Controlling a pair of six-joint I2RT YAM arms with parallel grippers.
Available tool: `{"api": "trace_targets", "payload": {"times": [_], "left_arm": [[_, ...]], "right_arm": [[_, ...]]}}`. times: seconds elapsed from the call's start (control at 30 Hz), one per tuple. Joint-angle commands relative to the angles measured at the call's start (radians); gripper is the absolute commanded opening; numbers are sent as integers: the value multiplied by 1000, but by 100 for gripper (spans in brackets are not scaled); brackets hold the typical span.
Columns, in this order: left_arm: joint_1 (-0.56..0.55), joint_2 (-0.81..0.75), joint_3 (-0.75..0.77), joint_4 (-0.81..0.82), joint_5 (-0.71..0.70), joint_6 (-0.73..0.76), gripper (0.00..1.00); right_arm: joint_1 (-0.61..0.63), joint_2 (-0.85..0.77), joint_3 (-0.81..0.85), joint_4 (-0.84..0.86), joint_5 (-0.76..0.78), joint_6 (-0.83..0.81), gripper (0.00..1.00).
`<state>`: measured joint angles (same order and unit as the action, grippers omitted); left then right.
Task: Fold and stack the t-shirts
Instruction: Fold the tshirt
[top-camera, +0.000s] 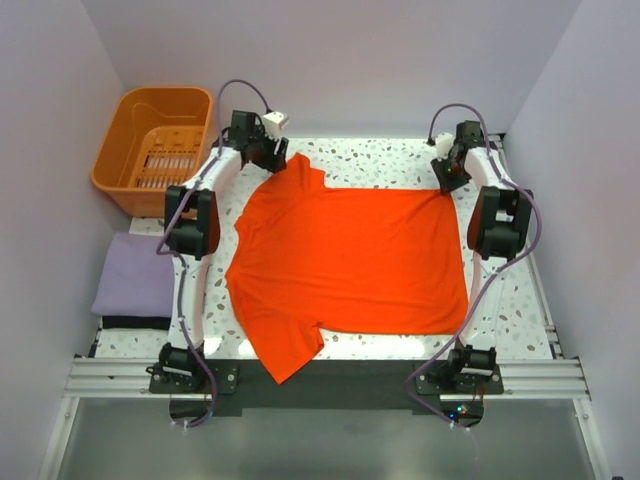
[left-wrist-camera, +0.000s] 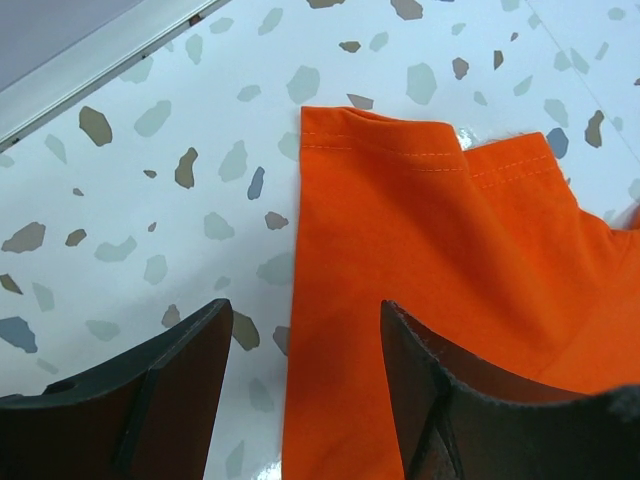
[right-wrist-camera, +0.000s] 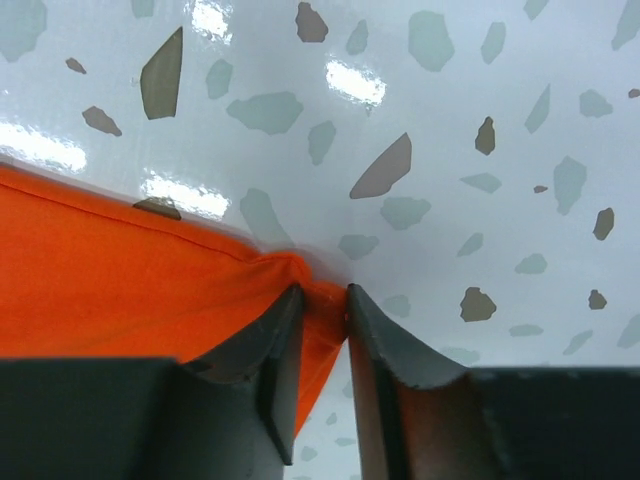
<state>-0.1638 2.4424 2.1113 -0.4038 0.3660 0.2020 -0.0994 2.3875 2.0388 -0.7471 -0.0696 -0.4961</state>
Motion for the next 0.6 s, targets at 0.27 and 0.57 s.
{"api": "trace_targets", "payload": {"times": [0.27, 0.57], "left_arm": [[-13, 115, 110, 82, -6, 8, 65], [-54, 196, 219, 68, -44, 48, 58]], "right_arm": [[-5, 29, 32, -40, -56, -84, 0], [-6, 4, -3, -43, -64, -101, 0]]}}
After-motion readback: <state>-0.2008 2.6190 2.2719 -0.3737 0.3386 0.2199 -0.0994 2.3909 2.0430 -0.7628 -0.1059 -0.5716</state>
